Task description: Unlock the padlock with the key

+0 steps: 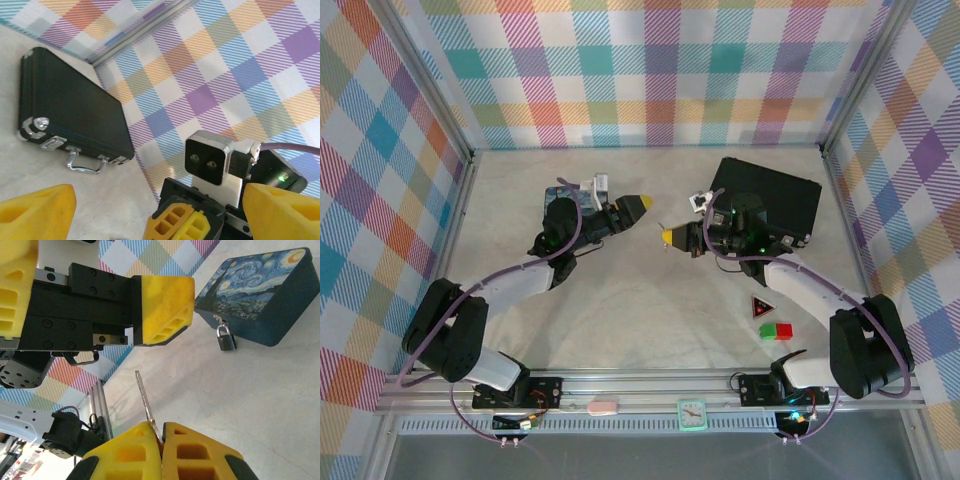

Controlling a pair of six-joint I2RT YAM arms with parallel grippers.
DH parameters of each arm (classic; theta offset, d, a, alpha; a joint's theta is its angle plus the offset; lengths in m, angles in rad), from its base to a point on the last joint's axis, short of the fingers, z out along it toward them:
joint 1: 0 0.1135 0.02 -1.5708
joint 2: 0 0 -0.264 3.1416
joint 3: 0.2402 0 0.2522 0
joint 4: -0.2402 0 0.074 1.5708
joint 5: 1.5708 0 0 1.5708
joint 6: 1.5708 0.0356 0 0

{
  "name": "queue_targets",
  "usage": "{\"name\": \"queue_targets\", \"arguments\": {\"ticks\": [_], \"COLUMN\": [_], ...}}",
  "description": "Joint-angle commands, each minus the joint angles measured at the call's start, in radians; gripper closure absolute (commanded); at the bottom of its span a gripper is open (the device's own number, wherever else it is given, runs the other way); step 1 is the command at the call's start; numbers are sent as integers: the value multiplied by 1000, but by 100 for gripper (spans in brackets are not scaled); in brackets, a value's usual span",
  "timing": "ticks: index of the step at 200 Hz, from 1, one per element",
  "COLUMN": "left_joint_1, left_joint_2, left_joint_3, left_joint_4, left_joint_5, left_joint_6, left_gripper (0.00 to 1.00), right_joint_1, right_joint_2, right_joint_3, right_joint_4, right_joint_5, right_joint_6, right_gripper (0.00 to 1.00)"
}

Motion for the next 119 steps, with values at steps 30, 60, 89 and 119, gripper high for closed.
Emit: {"name": "queue_targets", "arguments": {"ticks": [30,60,89,119], "left_joint_1": [-32,-58,-68,-73], "left_joint_2": [89,103,94,70], "left_joint_3": [10,17,7,-10], "left_joint_4": [116,88,32,-10], "left_joint_5": [16,-21,-65,-101], "left_joint_6": [-144,-166,-153,-142], "left_gripper": [17,19,19,18], "right_joint_1": [91,99,113,116], "right_joint_2": [-44,-41,-57,-91], "right_joint_3": [95,111,62,1], "right_joint_4": [-256,-271,-181,-97], "right_joint_5": [308,355,410,437], "right_joint_6": [-286,-344,-420,-476], "right_gripper": [100,100,100,100]}}
